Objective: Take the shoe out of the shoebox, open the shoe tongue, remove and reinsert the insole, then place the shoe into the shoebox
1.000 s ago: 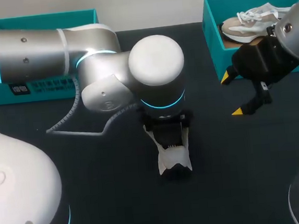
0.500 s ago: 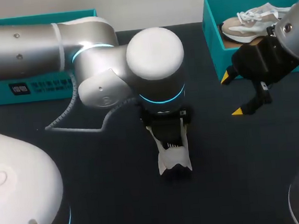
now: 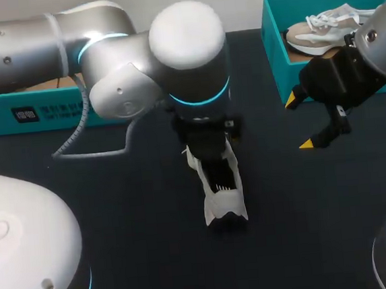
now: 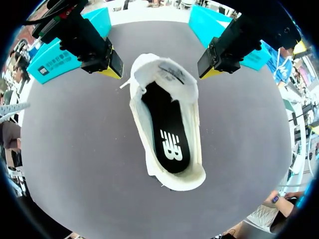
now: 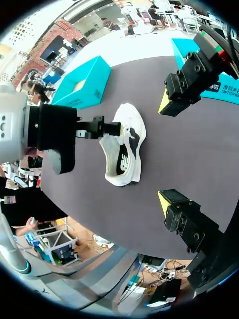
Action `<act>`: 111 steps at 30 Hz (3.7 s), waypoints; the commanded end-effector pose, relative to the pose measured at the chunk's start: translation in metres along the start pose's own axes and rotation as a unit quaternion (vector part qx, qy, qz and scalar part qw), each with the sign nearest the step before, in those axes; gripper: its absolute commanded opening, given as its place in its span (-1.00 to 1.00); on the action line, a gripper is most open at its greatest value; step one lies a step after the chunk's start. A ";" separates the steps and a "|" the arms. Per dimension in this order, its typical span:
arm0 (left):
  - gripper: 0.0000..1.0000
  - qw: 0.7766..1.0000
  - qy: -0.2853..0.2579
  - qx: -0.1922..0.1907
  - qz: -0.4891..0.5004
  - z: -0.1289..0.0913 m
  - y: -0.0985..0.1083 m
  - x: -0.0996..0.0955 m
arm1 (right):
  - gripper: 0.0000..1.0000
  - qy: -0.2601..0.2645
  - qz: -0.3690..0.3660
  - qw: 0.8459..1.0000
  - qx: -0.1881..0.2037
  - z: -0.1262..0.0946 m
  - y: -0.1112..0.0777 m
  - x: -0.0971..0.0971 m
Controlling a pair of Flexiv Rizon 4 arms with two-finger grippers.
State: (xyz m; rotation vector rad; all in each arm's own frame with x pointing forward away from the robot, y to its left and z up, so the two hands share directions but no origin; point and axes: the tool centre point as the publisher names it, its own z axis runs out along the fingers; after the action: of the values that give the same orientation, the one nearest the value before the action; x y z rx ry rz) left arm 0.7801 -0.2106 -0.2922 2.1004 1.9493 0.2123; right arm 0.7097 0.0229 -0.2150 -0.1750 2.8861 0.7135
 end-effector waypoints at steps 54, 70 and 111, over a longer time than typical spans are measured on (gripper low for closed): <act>-0.51 0.996 -0.015 0.090 0.009 0.018 -0.036 -0.009 | 1.00 -0.001 0.000 1.000 0.001 0.002 0.000 0.000; -0.40 0.985 -0.010 0.126 -0.120 0.002 -0.068 0.005 | 1.00 -0.001 0.000 1.000 0.001 0.002 0.000 0.000; 1.00 0.703 0.151 0.038 -0.694 -0.021 -0.115 0.018 | 1.00 -0.001 0.000 1.000 0.001 0.002 0.000 0.000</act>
State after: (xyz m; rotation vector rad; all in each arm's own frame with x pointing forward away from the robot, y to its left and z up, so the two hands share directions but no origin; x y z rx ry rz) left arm 0.6625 -0.1689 -0.3074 0.6399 2.9722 -0.0756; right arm 0.7096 0.0229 -0.2150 -0.1750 2.8861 0.7135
